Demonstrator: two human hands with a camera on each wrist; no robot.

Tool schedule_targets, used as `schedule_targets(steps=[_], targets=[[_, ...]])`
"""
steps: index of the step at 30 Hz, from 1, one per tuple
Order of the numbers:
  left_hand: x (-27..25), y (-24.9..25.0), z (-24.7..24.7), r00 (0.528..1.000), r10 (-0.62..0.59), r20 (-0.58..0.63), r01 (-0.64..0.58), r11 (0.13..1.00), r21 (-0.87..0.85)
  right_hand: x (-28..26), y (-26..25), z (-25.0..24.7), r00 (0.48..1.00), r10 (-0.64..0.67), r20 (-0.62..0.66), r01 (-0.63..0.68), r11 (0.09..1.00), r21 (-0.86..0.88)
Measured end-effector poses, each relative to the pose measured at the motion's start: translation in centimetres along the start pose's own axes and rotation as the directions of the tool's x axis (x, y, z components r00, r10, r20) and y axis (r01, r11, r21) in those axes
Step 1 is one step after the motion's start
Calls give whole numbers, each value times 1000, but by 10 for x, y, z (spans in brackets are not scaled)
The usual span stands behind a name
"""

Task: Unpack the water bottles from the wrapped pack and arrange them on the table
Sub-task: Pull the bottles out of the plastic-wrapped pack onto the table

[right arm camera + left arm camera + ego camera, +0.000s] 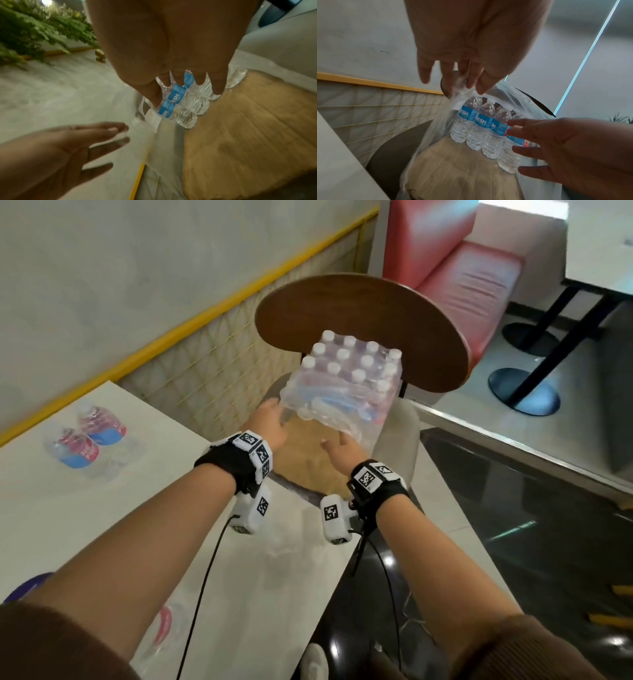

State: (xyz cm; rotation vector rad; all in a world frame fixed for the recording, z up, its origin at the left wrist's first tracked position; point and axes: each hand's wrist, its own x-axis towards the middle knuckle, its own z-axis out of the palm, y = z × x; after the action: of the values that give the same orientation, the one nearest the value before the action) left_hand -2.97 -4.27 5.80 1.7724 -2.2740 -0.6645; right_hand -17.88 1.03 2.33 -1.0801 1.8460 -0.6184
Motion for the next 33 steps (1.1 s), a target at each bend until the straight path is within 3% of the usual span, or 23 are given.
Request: schedule_targets(steps=[2, 4, 7, 11, 16, 19, 21, 23, 24, 27, 30, 33], targets=[[4, 3, -4, 992, 54, -112, -63, 995, -80, 4, -7, -3, 998, 20, 53, -17, 998, -58], [5, 3, -6, 976, 29, -214, -63, 987, -150, 10, -19, -6, 996, 34, 84, -25, 994, -109], [8, 0, -5, 962, 7, -272, -71, 972, -226, 22, -39, -11, 999, 24, 37, -16, 980, -200], [10, -2, -1, 956, 67, -285, -140, 960, -243, 37, -31, -29, 1000, -2, 9, 5, 935, -356], [17, -13, 5, 970, 117, -211, -168, 955, -243, 50, -32, -41, 999, -16, 39, 38, 757, -653], [22, -18, 9, 971, 178, -157, -209, 956, -206, 53, -20, -36, 999, -9, 53, 42, 754, -656], [25, -22, 13, 981, 166, -105, -181, 971, -159, 50, -14, -27, 1000, 14, 17, -2, 818, -575], [25, -24, 17, 986, 148, -83, -157, 980, -121, 43, -15, -17, 1000, 27, -10, -29, 967, -255], [25, -26, 20, 987, 145, -75, -152, 983, -104, 43, -14, -11, 995, -31, -90, 24, 997, -76], [18, -35, 28, 994, 106, 17, -104, 989, -105, 34, -8, 4, 954, -166, -249, 214, 960, 180], [6, -40, 37, 990, 70, 122, -50, 986, -156, 19, -2, 15, 963, -166, -213, 227, 924, 308], [-3, -35, 41, 987, 67, 148, -6, 926, -378, 4, -10, 22, 948, -256, -187, 312, 859, 406]])
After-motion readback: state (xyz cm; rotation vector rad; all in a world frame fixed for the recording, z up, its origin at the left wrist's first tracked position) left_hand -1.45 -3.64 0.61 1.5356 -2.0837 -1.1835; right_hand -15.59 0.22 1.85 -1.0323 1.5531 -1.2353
